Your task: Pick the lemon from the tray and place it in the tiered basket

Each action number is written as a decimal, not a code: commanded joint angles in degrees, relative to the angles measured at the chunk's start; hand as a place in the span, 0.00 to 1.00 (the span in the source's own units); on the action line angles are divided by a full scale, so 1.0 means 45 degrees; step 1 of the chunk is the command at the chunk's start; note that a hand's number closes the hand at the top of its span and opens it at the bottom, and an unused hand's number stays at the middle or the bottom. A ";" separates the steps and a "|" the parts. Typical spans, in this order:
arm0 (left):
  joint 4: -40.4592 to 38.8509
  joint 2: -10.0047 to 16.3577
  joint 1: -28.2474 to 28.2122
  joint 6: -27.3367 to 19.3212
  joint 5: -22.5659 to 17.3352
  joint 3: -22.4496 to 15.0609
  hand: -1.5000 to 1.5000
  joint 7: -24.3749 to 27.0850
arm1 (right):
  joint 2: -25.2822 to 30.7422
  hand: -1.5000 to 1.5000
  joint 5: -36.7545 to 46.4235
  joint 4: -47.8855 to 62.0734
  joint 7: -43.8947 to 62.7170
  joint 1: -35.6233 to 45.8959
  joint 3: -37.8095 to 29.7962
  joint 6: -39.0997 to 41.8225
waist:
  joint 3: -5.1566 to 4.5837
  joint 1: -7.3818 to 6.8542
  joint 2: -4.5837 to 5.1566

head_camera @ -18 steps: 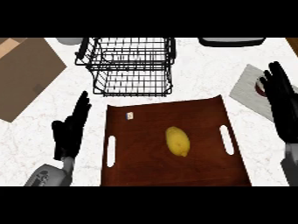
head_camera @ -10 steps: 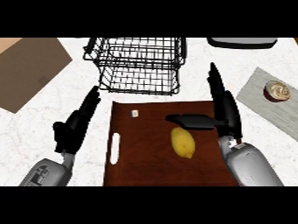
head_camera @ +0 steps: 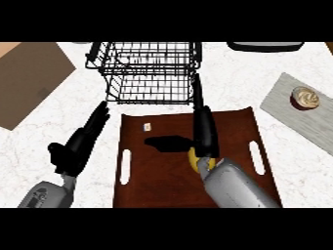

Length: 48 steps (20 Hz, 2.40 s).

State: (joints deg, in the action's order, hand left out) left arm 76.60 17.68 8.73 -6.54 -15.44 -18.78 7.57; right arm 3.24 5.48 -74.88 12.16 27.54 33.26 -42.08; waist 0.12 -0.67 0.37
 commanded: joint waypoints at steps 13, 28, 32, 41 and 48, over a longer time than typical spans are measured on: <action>-0.0289 0.0206 -0.0286 0.0179 -0.0093 0.0391 0.50 0.0193 | 0.3643 0.00 0.2231 -0.1366 1.1161 0.4730 0.3980 0.9860 | -0.0137 0.0387 -0.0423; -0.0321 0.0097 -0.0510 0.0544 0.0005 0.0551 0.50 0.0468 | 0.2658 0.00 0.2596 -0.3357 1.6225 0.5145 0.4115 1.1158 | -0.0067 0.0498 -0.0248; -0.0342 -0.0002 0.0130 0.0360 -0.0081 0.0752 0.50 -0.0208 | 0.2493 0.00 0.2688 -0.2624 1.6233 0.4479 0.4419 1.1481 | -0.0067 0.0601 -0.0231; -0.0228 -0.0556 -0.0176 0.0017 0.0561 0.0479 0.50 0.0160 | 0.2146 0.00 0.3633 -0.2955 1.6228 0.3007 0.4048 1.1085 | -0.0039 0.0294 -0.0144; 0.0254 -0.0391 0.0016 0.0119 0.0550 0.0650 0.50 -0.0505 | 0.2581 0.00 0.4474 -0.2059 1.5197 0.1680 0.3532 1.0900 | -0.0030 0.0279 -0.0127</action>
State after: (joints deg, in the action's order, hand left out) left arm 77.40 16.51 7.81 -5.03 -13.61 -16.11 6.68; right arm 14.70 24.11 -84.88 70.83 37.52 50.21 6.16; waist -0.05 0.53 -0.30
